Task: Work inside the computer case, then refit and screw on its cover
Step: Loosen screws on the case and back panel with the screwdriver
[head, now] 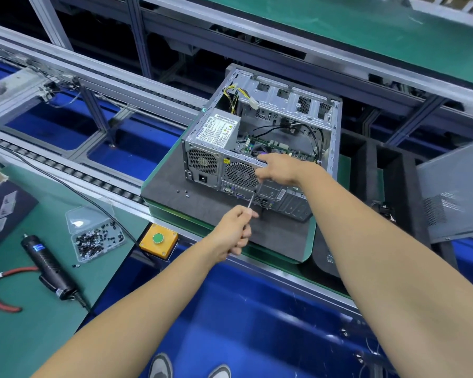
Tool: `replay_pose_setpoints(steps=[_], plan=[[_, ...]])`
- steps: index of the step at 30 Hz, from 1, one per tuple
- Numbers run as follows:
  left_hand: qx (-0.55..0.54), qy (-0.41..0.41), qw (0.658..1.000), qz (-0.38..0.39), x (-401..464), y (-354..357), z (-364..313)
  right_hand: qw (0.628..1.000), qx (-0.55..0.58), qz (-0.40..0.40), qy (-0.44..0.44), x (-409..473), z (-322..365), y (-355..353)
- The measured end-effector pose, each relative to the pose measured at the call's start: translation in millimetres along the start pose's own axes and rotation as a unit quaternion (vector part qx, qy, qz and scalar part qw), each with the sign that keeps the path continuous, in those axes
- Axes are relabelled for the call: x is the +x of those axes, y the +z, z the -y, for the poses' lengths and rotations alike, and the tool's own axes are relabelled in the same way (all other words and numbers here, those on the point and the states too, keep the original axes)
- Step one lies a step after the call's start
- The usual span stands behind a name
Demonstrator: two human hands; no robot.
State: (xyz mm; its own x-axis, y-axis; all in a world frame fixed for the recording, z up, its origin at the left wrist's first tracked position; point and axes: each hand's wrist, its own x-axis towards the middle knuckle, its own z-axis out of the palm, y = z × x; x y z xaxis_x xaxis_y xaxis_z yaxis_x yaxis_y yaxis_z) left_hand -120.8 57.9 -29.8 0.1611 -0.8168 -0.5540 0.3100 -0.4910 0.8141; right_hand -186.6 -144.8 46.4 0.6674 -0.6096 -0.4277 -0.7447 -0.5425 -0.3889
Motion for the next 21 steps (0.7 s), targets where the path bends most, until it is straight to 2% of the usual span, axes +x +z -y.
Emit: replay_pose_setpoints(steps=[1,2,3,4,5,6,7,9,10,11,13,16,18,19,20,21], plan=[[0.167,0.037,0.984,-0.056,-0.1,-0.4,-3.6,1.0,0.002,0.0,0.001,0.3,0.6,-0.1],[0.346,0.072,0.928,-0.115,0.4,-1.9,-3.7,1.0,0.002,0.0,0.001,0.4,1.1,-0.6],[0.495,0.098,0.848,-0.159,0.2,-2.5,-0.9,1.0,0.003,0.0,0.001,0.1,1.5,-1.4],[0.583,0.118,0.782,-0.186,-0.8,-1.1,2.8,1.0,0.005,-0.001,0.002,-0.4,1.4,-1.5],[0.603,0.138,0.759,-0.201,-1.8,1.1,5.0,1.0,0.005,-0.002,0.003,-0.6,1.2,-1.7],[0.587,0.134,0.771,-0.206,-2.9,3.0,4.3,1.0,0.006,-0.001,0.003,-1.7,0.9,-1.3],[0.523,0.113,0.82,-0.205,-2.6,4.0,2.1,1.0,0.008,0.0,0.004,-2.5,0.7,-0.8],[0.278,0.037,0.947,-0.155,-0.1,5.9,-2.9,1.0,0.01,0.002,0.003,-1.6,0.1,-0.7],[0.13,0.001,0.986,-0.104,2.0,5.7,-3.0,1.0,0.009,0.003,0.001,-1.4,-0.3,-1.0],[0.008,-0.023,0.999,-0.043,1.9,4.9,-3.1,1.0,0.006,0.003,-0.001,-1.4,-0.1,-1.5],[-0.148,-0.027,0.987,0.053,-0.3,1.8,0.1,1.0,0.0,0.004,0.001,-0.9,0.1,-2.1],[-0.291,-0.056,0.949,0.105,-0.5,0.0,9.3,1.0,-0.004,0.006,0.007,-0.9,0.3,-1.3],[-0.316,-0.061,0.94,0.116,1.5,1.2,11.1,1.0,-0.005,0.007,0.006,-1.7,1.2,-1.5],[-0.297,-0.054,0.947,0.11,2.4,1.5,9.4,1.0,-0.004,0.006,0.005,-1.6,1.1,-1.7],[-0.247,-0.039,0.964,0.093,4.1,1.2,7.3,1.0,0.0,0.005,0.007,-2.0,1.2,-1.2],[-0.145,-0.01,0.988,0.057,4.9,0.6,4.6,1.0,0.006,0.004,0.009,-2.5,1.6,-0.6]])
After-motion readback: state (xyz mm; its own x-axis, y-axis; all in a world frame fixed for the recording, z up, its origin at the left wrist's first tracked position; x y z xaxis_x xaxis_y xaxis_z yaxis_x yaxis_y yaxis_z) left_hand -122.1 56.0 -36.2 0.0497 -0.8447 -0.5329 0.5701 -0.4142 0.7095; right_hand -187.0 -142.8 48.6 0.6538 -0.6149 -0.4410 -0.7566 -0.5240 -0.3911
